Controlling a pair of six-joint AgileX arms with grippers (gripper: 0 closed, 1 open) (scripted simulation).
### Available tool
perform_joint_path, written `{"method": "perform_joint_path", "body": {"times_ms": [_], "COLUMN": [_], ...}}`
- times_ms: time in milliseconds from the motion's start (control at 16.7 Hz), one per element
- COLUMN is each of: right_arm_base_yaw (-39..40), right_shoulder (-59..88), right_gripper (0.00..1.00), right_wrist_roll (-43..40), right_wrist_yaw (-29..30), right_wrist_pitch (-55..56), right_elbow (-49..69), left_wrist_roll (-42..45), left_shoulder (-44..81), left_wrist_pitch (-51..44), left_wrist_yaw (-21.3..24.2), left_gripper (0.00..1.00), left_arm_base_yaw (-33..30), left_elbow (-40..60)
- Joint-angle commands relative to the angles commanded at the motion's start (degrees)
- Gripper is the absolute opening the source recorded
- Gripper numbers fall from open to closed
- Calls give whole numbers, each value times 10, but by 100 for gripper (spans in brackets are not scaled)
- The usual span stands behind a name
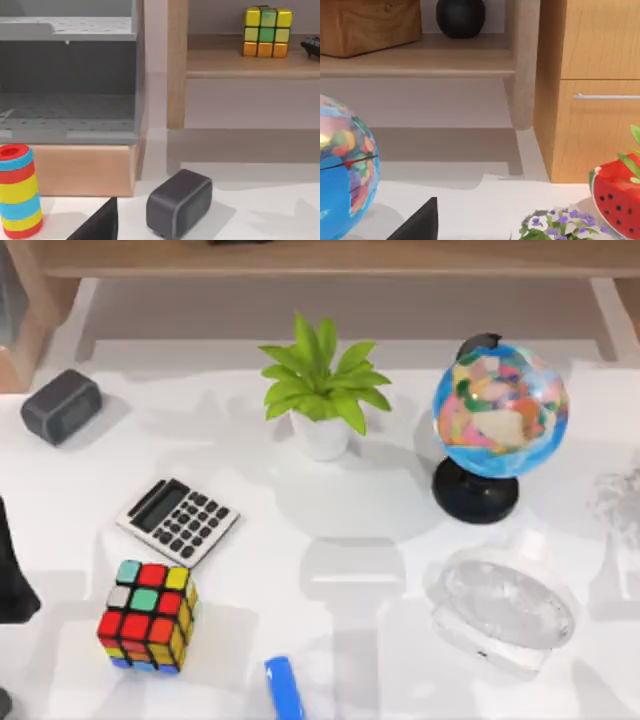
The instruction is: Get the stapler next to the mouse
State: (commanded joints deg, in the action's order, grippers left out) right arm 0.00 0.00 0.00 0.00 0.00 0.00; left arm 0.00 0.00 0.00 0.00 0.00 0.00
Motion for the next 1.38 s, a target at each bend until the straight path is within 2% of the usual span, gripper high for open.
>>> {"method": "perform_joint_path", "body": {"times_ms": [240, 420, 660, 1140, 1380], "right_arm_base_yaw": [0, 0, 0, 0, 0], "right_shoulder": [0, 0, 0, 0, 0], "right_gripper": [100, 100, 100, 100, 100], "right_wrist_roll": [0, 0, 0, 0, 0], "right_wrist_yaw": [0, 0, 0, 0, 0], "right_wrist_pitch": [0, 0, 0, 0, 0], "right_elbow": [0, 0, 0, 0, 0], "left_wrist_roll": [-17, -80, -213, -527, -654], "left_shoulder": [18, 91, 256, 680, 862], "left_wrist_pitch": [-12, -55, -147, -364, -455], "left_wrist_yaw": [0, -1, -1, -2, -5], "left_gripper": [100, 100, 100, 100, 100], "left_arm_base_yaw": [-13, -63, -168, -416, -513], "left_elbow": [14, 67, 180, 442, 538]}}
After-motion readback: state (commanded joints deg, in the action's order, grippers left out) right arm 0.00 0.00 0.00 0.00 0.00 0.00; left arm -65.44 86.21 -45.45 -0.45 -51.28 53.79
